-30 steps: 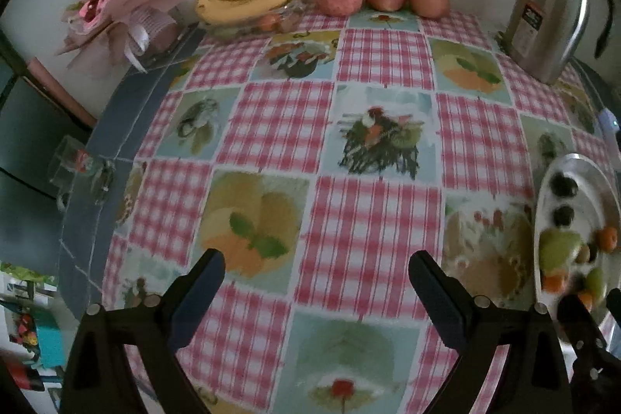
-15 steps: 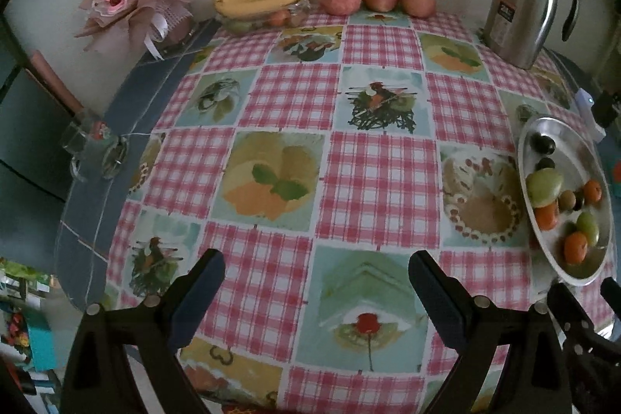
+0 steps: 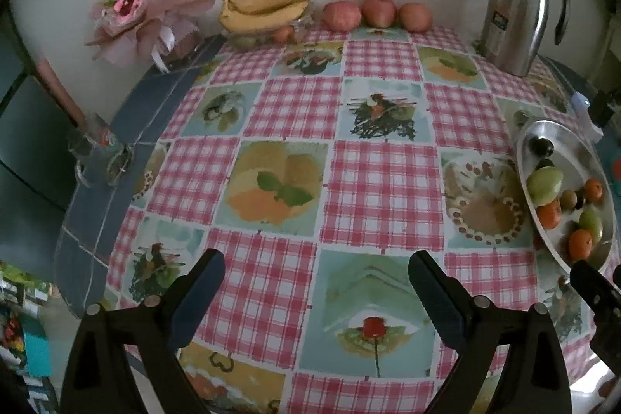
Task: Organize fruits
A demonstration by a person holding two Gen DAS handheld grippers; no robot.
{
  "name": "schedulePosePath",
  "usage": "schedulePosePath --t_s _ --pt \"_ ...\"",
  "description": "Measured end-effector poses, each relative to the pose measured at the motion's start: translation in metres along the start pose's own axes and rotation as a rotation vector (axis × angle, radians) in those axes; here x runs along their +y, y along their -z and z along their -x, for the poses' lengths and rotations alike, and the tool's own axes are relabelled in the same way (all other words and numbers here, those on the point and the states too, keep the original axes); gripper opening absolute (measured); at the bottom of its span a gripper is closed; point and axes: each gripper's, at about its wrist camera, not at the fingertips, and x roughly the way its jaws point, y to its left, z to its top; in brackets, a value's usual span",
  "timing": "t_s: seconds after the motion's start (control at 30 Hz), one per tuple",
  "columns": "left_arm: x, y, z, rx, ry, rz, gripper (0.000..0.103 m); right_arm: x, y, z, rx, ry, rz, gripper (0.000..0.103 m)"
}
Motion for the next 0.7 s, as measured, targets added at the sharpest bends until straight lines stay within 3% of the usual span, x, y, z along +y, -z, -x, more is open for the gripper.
schedulePosePath --t_s 0.3,0.5,0.7 --pt "0.0 0.0 -0.003 0.012 0.009 0.002 0.097 -0.002 -0.001 -0.008 0.019 0.024 -0.01 0.097" --pt "0.002 0.0 -0.015 0.067 0.057 0.017 0.097 0.002 -0.003 -0.016 0.031 0.049 0.021 0.097" --pt "0.002 0.001 -0.015 0.07 0.08 0.017 0.097 0.008 -0.003 -0.019 0.034 0.062 0.048 0.097"
